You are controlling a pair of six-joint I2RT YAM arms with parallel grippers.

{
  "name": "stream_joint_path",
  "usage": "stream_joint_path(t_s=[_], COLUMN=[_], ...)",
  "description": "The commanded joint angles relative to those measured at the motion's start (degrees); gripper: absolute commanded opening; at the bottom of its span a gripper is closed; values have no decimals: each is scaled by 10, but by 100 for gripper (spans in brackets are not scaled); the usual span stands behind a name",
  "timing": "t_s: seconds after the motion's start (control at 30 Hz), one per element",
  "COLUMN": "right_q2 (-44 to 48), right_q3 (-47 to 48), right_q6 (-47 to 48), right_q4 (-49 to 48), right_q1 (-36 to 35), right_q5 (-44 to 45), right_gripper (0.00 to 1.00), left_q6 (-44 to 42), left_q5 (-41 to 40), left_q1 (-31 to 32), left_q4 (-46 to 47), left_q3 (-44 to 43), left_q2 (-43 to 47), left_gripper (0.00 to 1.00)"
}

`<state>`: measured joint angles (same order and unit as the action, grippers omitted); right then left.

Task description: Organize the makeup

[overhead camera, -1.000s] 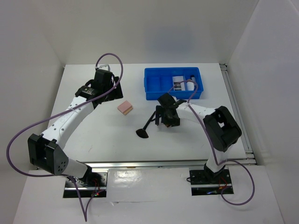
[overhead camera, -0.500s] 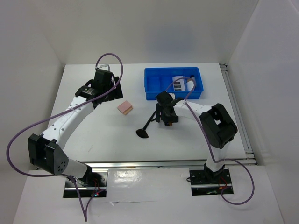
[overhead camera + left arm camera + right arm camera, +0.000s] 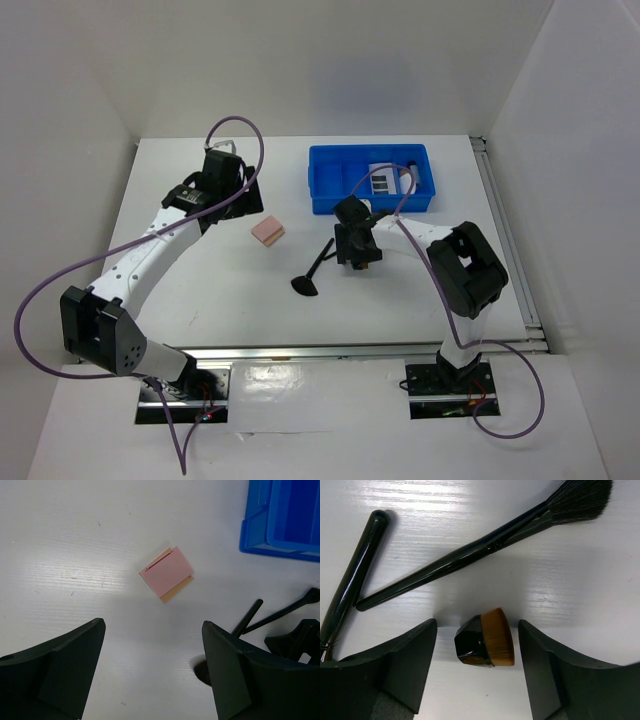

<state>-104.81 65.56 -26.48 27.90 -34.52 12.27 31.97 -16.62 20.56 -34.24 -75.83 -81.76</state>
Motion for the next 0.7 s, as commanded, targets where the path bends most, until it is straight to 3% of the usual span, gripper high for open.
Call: stream_joint_path(t_s=[0.0,0.27,0.5,0.67], right_q2=[14,14,24,42], right_q3=[-3,-3,2,43], right_q6=[13,18,18,23], right_q4=[0,0,17,41], right_q1=[-5,-5,-5,-5], right_q5=[14,14,20,39], right_gripper=[72,58,40,36], left_q6=[11,11,11,11], left_q5=[-3,-3,-3,-3], left_q1=[0,0,0,0], left_q4=[15,15,15,15], left_q3=[1,1,1,-5], left_q2=[19,19,19,19], left_gripper=[92,92,92,92])
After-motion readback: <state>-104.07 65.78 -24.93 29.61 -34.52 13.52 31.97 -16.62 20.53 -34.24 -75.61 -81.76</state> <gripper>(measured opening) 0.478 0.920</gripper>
